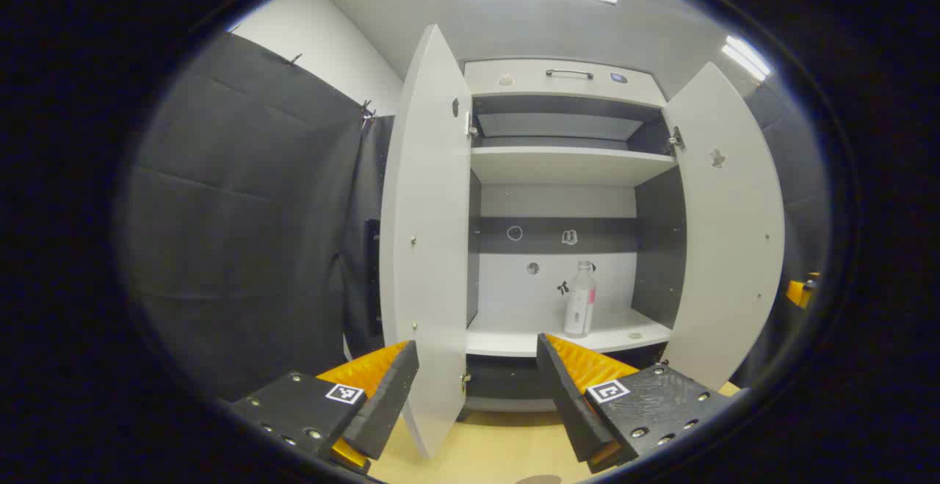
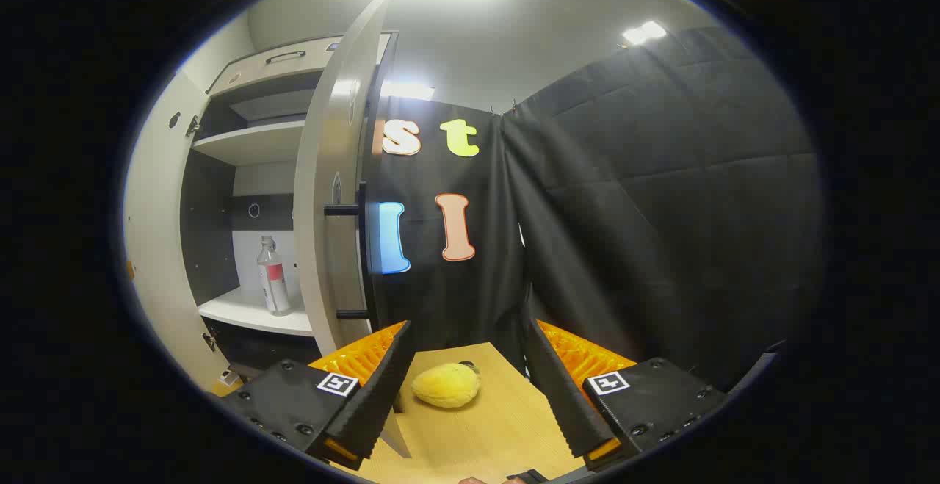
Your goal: Grasp the bottle in the cabinet with the left hand and place it on the coaster, then close the right door with the right hand and the left door with the left hand.
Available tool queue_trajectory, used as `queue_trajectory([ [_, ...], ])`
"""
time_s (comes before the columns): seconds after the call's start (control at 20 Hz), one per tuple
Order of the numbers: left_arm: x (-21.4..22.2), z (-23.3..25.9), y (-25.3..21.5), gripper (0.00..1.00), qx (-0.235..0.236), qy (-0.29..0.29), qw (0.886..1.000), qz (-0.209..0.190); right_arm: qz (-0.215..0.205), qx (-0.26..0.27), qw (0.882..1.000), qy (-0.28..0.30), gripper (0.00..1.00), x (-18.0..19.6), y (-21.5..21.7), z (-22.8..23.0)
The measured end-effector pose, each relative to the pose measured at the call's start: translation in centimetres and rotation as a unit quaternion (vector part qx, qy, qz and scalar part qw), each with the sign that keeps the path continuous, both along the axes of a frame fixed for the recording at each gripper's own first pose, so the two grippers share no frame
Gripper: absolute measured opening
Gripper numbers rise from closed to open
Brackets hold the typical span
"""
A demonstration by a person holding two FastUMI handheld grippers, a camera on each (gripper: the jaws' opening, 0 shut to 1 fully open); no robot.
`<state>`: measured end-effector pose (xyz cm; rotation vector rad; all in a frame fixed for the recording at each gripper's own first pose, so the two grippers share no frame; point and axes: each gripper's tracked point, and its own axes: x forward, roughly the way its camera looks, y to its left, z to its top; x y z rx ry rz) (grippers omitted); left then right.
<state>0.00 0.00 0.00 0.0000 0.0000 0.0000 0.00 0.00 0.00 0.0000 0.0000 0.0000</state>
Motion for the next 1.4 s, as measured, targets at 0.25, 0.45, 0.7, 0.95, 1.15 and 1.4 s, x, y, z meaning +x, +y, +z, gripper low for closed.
queue_trajectory([
  [0.25,-0.7,0.2,1.4,0.94,0.006,-0.004,1.000,0.013,0.023,-0.005,1.000,0.009,0.94,0.3,1.5,-0.4],
  [0.45,-1.6,-0.6,1.8,0.94,0.003,0.006,1.000,0.017,0.041,-0.012,0.999,0.010,0.94,-0.1,2.5,-0.5],
  [0.7,-1.9,-1.3,1.6,0.94,0.003,0.018,1.000,0.009,0.049,-0.015,0.998,0.020,0.98,-0.6,2.4,-1.2],
  [0.95,-2.1,-1.5,-0.4,0.94,-0.001,0.026,0.999,-0.025,0.041,-0.019,0.999,0.025,0.98,-1.5,1.3,-1.3],
  [1.15,-2.1,-1.9,-1.8,0.94,-0.007,0.037,0.998,-0.050,0.033,-0.022,0.998,0.039,0.98,-2.5,0.3,-2.0],
  [1.4,-1.5,-1.2,-4.8,0.94,0.003,0.025,0.995,-0.098,0.006,-0.020,0.999,0.041,0.98,-4.6,-2.7,-1.5],
])
